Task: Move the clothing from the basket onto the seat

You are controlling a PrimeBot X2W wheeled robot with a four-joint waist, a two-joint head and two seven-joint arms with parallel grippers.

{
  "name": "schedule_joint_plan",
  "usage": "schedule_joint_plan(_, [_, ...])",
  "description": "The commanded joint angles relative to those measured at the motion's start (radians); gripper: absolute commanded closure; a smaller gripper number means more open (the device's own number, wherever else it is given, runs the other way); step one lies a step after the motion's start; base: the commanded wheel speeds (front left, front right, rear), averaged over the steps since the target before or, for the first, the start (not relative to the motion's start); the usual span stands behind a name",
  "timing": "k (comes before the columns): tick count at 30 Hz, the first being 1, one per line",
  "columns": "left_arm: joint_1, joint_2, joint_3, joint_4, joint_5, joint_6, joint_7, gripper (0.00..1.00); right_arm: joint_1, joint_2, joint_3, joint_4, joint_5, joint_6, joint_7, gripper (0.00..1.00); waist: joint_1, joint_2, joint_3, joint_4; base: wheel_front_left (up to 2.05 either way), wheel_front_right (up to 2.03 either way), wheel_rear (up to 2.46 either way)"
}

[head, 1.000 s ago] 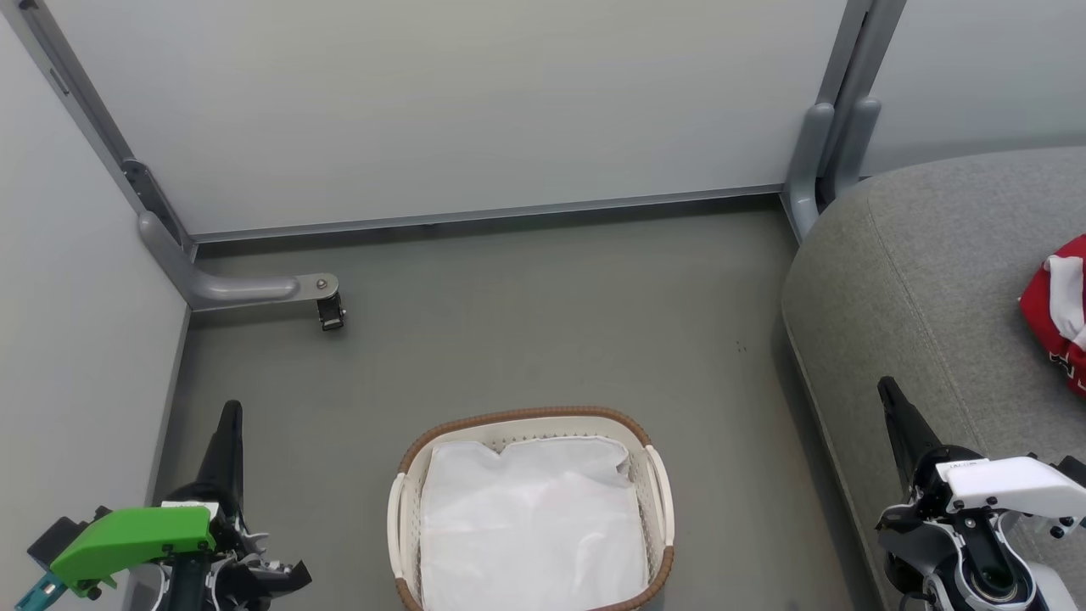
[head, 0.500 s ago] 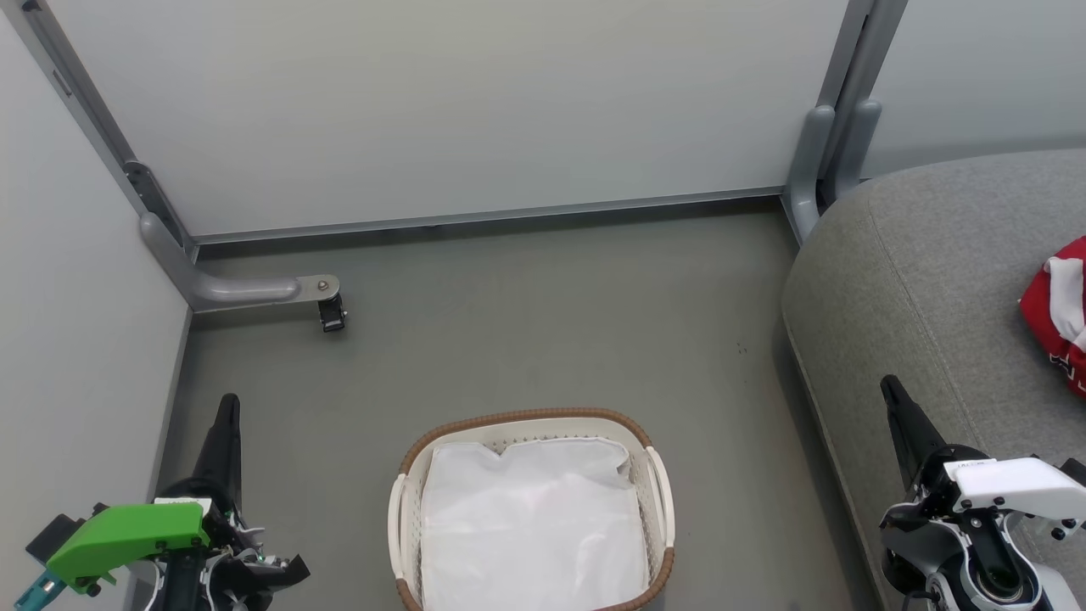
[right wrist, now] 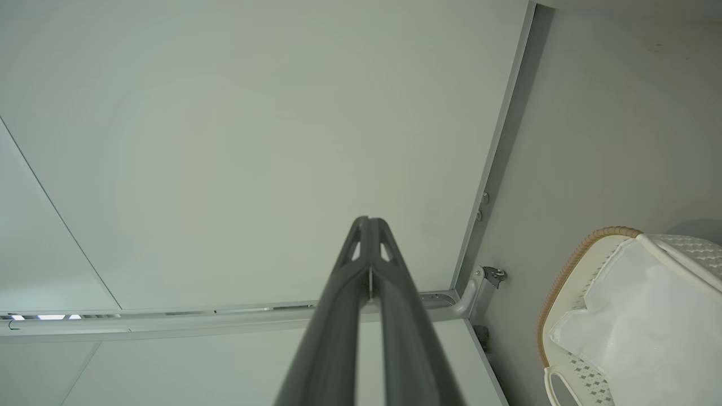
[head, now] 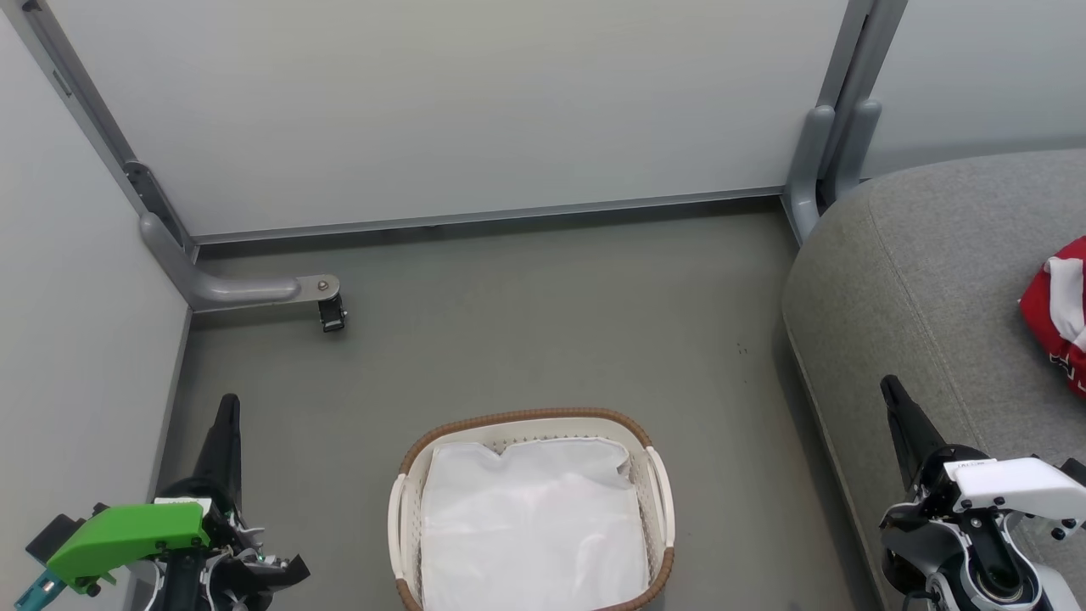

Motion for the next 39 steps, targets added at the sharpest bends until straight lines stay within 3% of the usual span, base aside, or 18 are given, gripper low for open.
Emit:
schedule_joint_plan(1, [-0.011, 0.006, 0.002, -0.001, -0.003, -0.003, 0.004, 1.0, 0.011, -0.006, -0.002, -0.003, 0.004, 0.0, 0.003, 1.0, 0.0, 0.0, 0.0, 0.0, 0.0, 0.0, 0.0])
schedule_joint_plan(39, [-0.011, 0.006, 0.002, -0.001, -0.003, -0.003, 0.004, 1.0, 0.011, -0.006, -0.002, -0.003, 0.004, 0.0, 0.003, 1.0, 0.0, 0.0, 0.0, 0.0, 0.0, 0.0, 0.0])
